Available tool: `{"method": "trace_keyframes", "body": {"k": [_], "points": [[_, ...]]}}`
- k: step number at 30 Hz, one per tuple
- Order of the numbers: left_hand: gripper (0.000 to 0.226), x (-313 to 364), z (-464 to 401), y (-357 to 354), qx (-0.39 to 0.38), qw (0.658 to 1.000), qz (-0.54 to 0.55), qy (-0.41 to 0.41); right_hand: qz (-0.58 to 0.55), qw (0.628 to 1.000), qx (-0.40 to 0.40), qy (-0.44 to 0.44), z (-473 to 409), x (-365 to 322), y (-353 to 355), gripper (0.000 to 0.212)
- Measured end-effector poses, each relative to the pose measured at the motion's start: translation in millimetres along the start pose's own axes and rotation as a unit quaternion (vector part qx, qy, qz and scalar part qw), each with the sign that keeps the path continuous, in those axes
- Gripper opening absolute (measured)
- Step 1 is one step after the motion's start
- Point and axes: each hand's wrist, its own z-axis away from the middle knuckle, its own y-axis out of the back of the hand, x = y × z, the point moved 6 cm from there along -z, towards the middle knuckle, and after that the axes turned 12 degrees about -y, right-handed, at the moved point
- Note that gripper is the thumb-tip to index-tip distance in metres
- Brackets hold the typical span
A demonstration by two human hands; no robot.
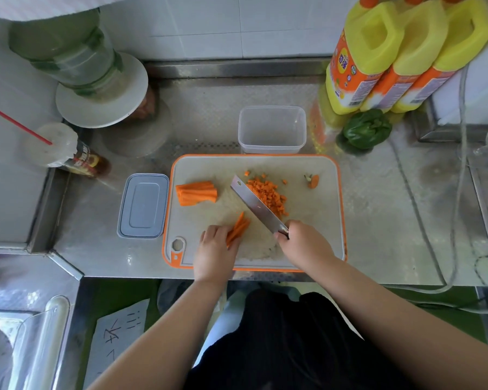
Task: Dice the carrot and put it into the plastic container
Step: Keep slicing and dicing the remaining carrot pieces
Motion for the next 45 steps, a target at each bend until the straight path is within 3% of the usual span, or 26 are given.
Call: {"method": "trace_keyframes", "body": {"k": [4,9,14,19,24,28,38,45], "points": [[0.022,12,6,-8,0.023,0.999,-0.028,-0.011,0.061,0.998,0.020,0.022,1,-1,0,0.027],[0.037,11,4,-5,0.050,0.998,0.007,-0.036,0.090,0.994,0.036,0.048,4,-4,-2,0.024],[0.010,16,-4,-5,0.083,0.989,0.035,-0.114,0.108,0.992,0.037,0.056,6,-5,-5,0.019],[0.007,14,-5,-12,0.095,0.986,0.033,-0.131,0.132,0.991,-0.001,0.007,0,-2,-13,0.005],[0.008,13,-5,-12,0.105,0.983,0.035,-0.145,0.124,0.991,-0.031,-0.034,-6,-5,-18,0.007],[0.009,16,-4,-11,0.097,0.983,0.027,-0.155,0.062,0.996,-0.051,-0.033,-14,-1,-12,0.027],[0.009,15,-1,-8,0.075,0.983,0.027,-0.165,0.120,0.991,0.016,0.057,11,-8,-11,0.016],[0.012,10,-2,-12,0.092,0.982,0.024,-0.161,0.153,0.987,-0.039,-0.031,10,-13,-18,0.022]]}}
